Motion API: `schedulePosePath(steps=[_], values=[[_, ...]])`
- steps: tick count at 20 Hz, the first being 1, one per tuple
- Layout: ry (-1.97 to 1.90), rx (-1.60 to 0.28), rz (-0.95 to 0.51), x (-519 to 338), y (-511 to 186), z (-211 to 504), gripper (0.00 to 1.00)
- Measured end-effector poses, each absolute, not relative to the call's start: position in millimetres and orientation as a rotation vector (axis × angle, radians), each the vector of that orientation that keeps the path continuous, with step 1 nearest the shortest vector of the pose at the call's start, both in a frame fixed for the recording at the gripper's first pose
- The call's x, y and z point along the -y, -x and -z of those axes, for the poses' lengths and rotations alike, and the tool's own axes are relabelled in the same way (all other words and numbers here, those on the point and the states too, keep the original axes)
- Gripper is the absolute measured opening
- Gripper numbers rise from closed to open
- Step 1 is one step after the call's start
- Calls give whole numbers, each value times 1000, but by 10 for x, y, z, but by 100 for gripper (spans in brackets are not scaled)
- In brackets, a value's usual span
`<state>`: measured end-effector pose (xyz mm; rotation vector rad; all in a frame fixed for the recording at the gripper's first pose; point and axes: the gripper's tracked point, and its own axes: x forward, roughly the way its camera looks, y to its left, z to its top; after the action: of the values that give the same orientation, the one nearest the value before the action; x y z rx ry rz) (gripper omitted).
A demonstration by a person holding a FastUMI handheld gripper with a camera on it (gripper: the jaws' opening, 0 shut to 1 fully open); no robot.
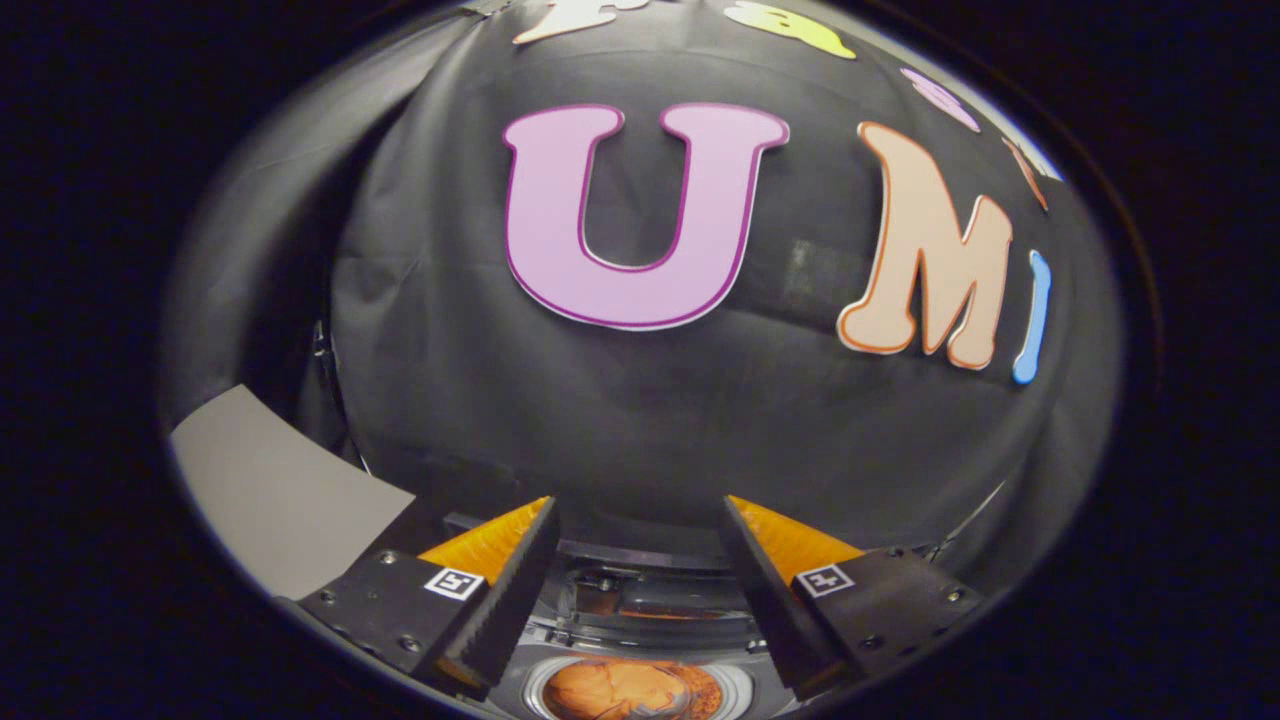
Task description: Put the clothes into the washing machine and then close the washing machine lid.
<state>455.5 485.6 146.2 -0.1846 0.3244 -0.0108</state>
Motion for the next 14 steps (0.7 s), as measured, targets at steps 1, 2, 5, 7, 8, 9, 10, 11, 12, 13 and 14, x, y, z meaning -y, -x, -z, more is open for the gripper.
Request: schedulePosePath(steps=[1, 2, 5, 7, 8, 9, 10, 11, 12, 13, 14], values=[[181, -336, 18, -4839, -4607, -1380, 98], [180, -349, 22, -4824, -4652, -1315, 98], [107, -370, 27, -4839, -4681, -1224, 98], [51, -380, 26, -4858, -4662, -1216, 98], [47, -379, 17, -4864, -4649, -1218, 98], [55, -362, 7, -4855, -4669, -1224, 98], [50, -353, 5, -4857, -4662, -1226, 98], [49, -337, 2, -4863, -4670, -1231, 99], [52, -327, -1, -4856, -4677, -1242, 99], [54, -313, -2, -4853, -4691, -1239, 99], [54, -308, -3, -4855, -4691, -1245, 98]])
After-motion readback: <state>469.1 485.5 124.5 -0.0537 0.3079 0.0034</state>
